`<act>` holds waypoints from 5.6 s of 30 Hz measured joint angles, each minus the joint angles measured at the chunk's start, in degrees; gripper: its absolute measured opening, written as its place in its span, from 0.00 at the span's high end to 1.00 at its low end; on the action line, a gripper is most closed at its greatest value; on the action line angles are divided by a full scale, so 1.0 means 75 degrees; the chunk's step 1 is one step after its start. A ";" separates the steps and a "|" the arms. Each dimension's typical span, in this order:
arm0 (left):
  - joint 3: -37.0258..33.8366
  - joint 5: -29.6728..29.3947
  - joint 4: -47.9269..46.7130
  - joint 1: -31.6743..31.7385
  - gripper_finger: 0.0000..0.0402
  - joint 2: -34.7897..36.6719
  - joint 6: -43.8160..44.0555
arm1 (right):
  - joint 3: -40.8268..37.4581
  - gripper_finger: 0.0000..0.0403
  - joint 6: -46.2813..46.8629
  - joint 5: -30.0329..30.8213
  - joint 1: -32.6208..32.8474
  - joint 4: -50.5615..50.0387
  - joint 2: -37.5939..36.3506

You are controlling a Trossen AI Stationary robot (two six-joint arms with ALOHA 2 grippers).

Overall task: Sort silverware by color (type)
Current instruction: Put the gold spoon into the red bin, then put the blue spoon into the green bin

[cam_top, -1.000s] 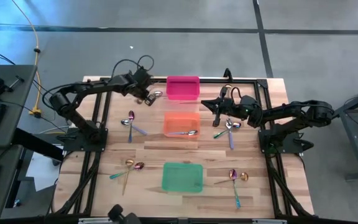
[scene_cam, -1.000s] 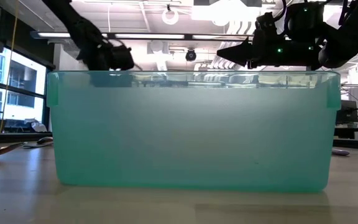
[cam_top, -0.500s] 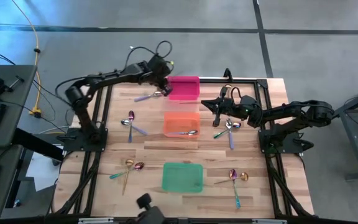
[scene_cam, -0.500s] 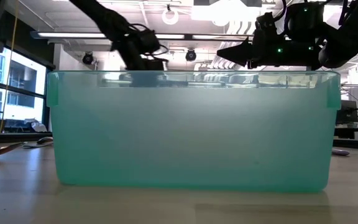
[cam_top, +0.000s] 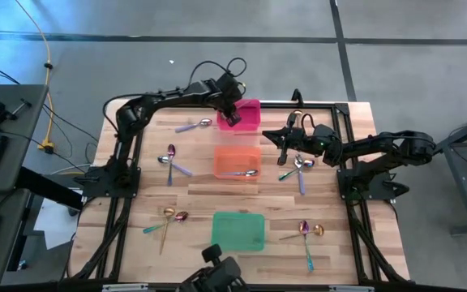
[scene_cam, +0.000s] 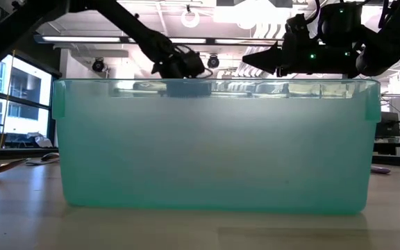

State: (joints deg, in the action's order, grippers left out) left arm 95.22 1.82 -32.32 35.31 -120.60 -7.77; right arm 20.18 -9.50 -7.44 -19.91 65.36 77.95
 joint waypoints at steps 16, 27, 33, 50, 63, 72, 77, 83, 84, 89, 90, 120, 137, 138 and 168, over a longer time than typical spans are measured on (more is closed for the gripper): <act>0.0009 -0.0014 -0.0218 0.0003 0.99 -0.0200 -0.0083 | 0.0000 1.00 0.0000 0.0000 0.0002 0.0003 0.0000; 0.0009 0.0259 -0.0373 0.0003 0.98 -0.0278 -0.0264 | 0.0000 1.00 0.0000 0.0000 0.0002 0.0000 0.0000; 0.0003 0.0257 -0.0279 0.0000 0.92 -0.0289 -0.0206 | 0.0000 1.00 0.0000 0.0000 0.0000 0.0001 0.0001; 0.0003 0.0405 0.0387 -0.0303 0.99 0.0042 -0.0597 | 0.0000 1.00 -0.0121 0.0003 0.0002 -0.0001 0.0003; 0.0003 0.0426 0.1118 -0.0484 1.00 0.0042 -0.0452 | 0.0000 1.00 -0.0119 0.0003 0.0002 -0.0407 0.0003; -0.0193 0.0410 0.1598 -0.0455 1.00 0.0055 -0.0455 | 0.0001 1.00 -0.0117 0.0003 0.0002 -0.0817 0.0003; -0.1424 0.0478 0.3059 -0.0455 1.00 0.0365 -0.0172 | 0.0000 1.00 -0.0061 0.0006 0.0002 -0.0856 0.0003; -0.3298 0.0427 0.4468 -0.0455 1.00 0.1796 -0.0088 | 0.0000 1.00 -0.0058 0.0082 0.0002 -0.0947 0.0003; -0.3663 0.0408 0.4751 -0.0455 1.00 0.2055 -0.0046 | 0.0000 1.00 -0.0062 0.0126 0.0002 -0.0971 0.0003; -0.5575 0.0382 0.6198 -0.0483 1.00 0.3439 0.0214 | 0.0000 1.00 -0.0058 0.0443 0.0002 -0.1042 0.0003; -0.5975 0.0377 0.6441 -0.0504 1.00 0.3664 0.0265 | 0.0000 1.00 -0.0057 0.0561 0.0002 -0.1095 0.0003; -1.0838 0.0411 1.1156 -0.0513 1.00 0.5325 0.0953 | 0.4342 0.75 0.0204 0.1052 0.0060 -1.3873 0.0012; -1.0838 0.0411 1.1150 -0.0513 1.00 0.5325 0.0947 | 0.3943 0.64 -0.0256 0.0692 0.1395 -1.4635 0.1180; -1.0838 0.0411 1.1148 -0.0513 1.00 0.5325 0.0947 | 0.3943 0.64 -0.0280 0.0840 0.1439 -1.4627 0.1327; -1.0838 0.0420 1.1089 -0.0516 1.00 0.5323 0.1090 | 0.4440 1.00 0.0030 0.0720 0.0850 -1.5615 0.2363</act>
State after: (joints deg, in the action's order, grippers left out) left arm 13.93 4.97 50.85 31.44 -80.68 0.40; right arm 53.48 -9.27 -2.04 -13.54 -51.75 95.67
